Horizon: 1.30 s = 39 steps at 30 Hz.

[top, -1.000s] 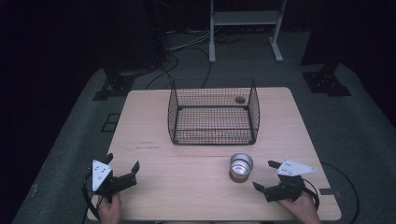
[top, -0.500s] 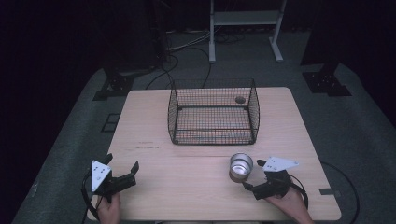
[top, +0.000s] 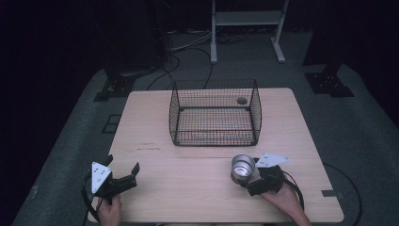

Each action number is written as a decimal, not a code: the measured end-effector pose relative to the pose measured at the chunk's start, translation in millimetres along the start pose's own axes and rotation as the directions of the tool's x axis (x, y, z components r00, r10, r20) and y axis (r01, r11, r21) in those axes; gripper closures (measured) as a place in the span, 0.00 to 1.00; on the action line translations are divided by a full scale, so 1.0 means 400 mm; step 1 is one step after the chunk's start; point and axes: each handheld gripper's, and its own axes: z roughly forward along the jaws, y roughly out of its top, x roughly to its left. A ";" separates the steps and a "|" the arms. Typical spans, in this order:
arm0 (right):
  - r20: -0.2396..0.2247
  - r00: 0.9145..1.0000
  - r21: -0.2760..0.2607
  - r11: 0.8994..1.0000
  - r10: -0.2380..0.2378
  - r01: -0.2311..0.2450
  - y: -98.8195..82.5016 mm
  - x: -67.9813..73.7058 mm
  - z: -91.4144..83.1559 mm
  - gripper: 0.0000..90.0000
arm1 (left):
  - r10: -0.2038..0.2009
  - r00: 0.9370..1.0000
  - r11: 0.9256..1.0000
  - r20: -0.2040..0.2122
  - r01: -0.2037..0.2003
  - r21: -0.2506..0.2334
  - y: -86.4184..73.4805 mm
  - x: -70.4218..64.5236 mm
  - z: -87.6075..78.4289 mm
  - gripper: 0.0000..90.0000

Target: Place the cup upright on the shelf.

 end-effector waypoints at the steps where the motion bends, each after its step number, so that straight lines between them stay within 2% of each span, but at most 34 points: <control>1: -0.001 1.000 -0.005 1.000 0.001 -0.001 0.002 -0.001 0.004 0.01 | 0.001 1.000 1.000 -0.002 -0.001 -0.001 0.000 -0.001 0.000 0.00; 7: 0.006 1.000 -0.009 1.000 -0.013 0.013 0.029 0.001 0.014 0.01 | 0.003 1.000 1.000 -0.002 -0.003 -0.002 0.001 0.000 -0.001 0.00; 14: -0.015 1.000 -0.010 1.000 -0.003 0.003 0.034 -0.003 0.020 0.14 | -0.002 1.000 1.000 -0.010 0.002 -0.007 0.002 0.004 -0.004 0.00; 33: -0.033 0.999 0.000 1.000 0.008 -0.008 0.038 -0.006 0.011 0.16 | 0.003 1.000 1.000 -0.009 -0.003 -0.009 0.003 0.003 -0.005 0.00; 39: -0.044 0.999 -0.017 1.000 0.008 -0.009 0.049 -0.007 -0.004 0.16 | 0.005 1.000 1.000 -0.010 -0.005 -0.006 0.003 0.001 -0.004 0.00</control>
